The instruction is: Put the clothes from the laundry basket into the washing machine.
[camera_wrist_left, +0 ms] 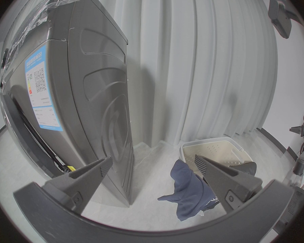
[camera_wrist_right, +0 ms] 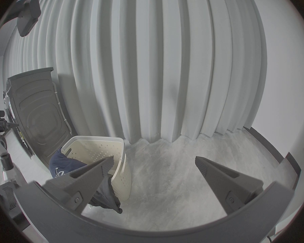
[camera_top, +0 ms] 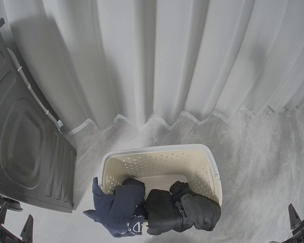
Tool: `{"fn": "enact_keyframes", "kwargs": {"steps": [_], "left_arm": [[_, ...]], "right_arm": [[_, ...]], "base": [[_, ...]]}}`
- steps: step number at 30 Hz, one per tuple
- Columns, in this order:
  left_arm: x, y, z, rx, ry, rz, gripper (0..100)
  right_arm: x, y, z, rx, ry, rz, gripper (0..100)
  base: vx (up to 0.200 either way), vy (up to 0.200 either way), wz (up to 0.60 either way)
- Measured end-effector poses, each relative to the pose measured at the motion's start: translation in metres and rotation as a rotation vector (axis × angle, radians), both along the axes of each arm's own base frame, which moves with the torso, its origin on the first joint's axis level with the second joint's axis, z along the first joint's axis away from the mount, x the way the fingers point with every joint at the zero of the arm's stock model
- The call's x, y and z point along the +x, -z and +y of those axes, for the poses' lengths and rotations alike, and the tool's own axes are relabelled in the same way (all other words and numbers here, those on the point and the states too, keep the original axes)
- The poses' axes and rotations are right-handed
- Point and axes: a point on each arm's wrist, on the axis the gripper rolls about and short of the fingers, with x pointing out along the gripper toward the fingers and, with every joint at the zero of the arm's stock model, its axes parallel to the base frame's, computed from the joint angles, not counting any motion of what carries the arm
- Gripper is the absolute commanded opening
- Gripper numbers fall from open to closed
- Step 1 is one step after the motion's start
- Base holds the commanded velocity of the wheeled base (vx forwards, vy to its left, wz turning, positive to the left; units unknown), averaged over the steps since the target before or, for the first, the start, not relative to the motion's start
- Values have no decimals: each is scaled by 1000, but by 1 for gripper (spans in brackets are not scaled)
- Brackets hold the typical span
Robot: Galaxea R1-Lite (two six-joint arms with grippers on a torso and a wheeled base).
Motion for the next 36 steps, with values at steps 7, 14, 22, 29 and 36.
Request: {"fn": "enact_keyframes", "kwargs": {"steps": [7, 14, 22, 29, 36], "left_arm": [[0, 0, 0, 0, 0, 0, 100], [0, 0, 0, 0, 0, 0, 100], [0, 0, 0, 0, 0, 0, 100], [0, 0, 0, -1, 0, 0, 100], [0, 0, 0, -2, 0, 0, 100]], "right_arm": [[0, 0, 0, 0, 0, 0, 100], [0, 0, 0, 0, 0, 0, 100], [0, 0, 0, 0, 0, 0, 100], [0, 0, 0, 0, 0, 0, 100], [0, 0, 0, 0, 0, 0, 100]], "base": [[29, 0, 0], [114, 0, 0], [125, 0, 0], [57, 0, 0], [0, 0, 0]]}}
